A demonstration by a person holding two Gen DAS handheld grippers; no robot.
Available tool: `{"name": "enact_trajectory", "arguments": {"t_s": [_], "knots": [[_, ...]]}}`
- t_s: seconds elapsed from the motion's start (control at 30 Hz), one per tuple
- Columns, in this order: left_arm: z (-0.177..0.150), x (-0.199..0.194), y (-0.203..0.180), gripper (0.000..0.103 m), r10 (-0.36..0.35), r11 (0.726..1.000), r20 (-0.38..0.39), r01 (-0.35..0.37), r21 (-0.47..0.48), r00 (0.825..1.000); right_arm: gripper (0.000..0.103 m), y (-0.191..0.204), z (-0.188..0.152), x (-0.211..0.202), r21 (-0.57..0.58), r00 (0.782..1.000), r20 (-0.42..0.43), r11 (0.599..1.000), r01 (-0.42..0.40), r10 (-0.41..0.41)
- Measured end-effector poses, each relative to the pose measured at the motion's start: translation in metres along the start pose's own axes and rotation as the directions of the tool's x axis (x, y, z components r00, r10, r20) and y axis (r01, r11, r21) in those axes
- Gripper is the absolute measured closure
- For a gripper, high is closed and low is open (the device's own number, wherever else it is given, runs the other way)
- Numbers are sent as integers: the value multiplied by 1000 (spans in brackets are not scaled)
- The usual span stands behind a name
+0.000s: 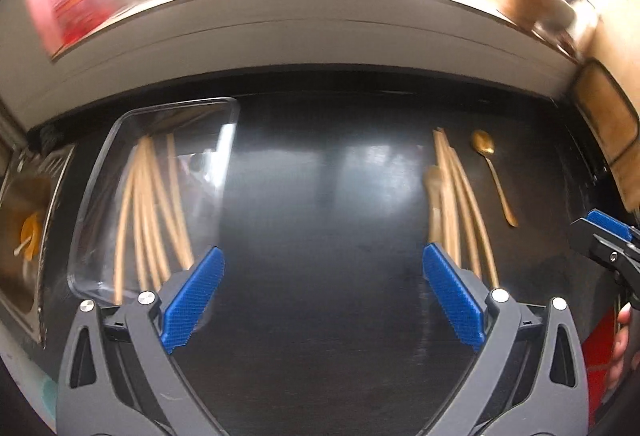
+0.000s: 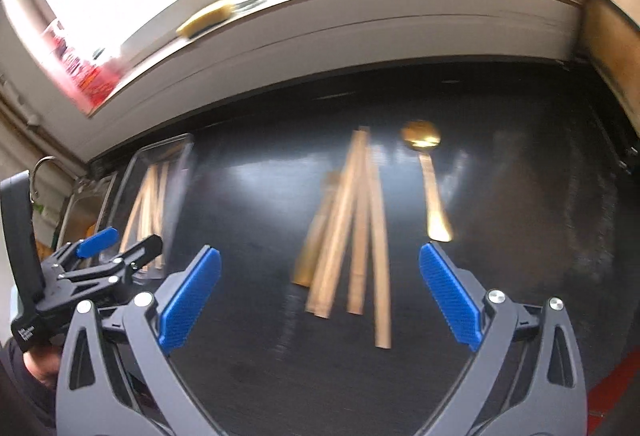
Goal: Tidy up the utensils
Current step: 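Move both open tools back over the spoons and chopsticks, then close the left tool on the wooden spoon while the right tool grasps the gold spoon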
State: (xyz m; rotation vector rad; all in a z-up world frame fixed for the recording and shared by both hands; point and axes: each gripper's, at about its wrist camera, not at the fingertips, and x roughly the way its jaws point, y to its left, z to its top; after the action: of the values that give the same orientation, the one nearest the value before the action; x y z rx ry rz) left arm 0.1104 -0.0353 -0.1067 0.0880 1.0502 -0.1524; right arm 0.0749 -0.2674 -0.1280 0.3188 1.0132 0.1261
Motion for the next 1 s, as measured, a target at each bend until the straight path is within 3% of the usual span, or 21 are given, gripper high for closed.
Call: {"name": "enact_trajectory", "arguments": {"t_s": [0.4,0.77,1.0], "knots": [[-1,46,-68,6,11,994,-40,-7,111,999,7,-65,-5,-2,12,999,-9,999,42,-42],[10,111,-91,6,1,980,-54,10,200,999,7,-85,15,46,-19,993,-58,995,97,-98],[16,145,-85,6,-14,976,-96,35,215,995,7,-92,30,77,-22,989,-94,994,110,-112]]}}
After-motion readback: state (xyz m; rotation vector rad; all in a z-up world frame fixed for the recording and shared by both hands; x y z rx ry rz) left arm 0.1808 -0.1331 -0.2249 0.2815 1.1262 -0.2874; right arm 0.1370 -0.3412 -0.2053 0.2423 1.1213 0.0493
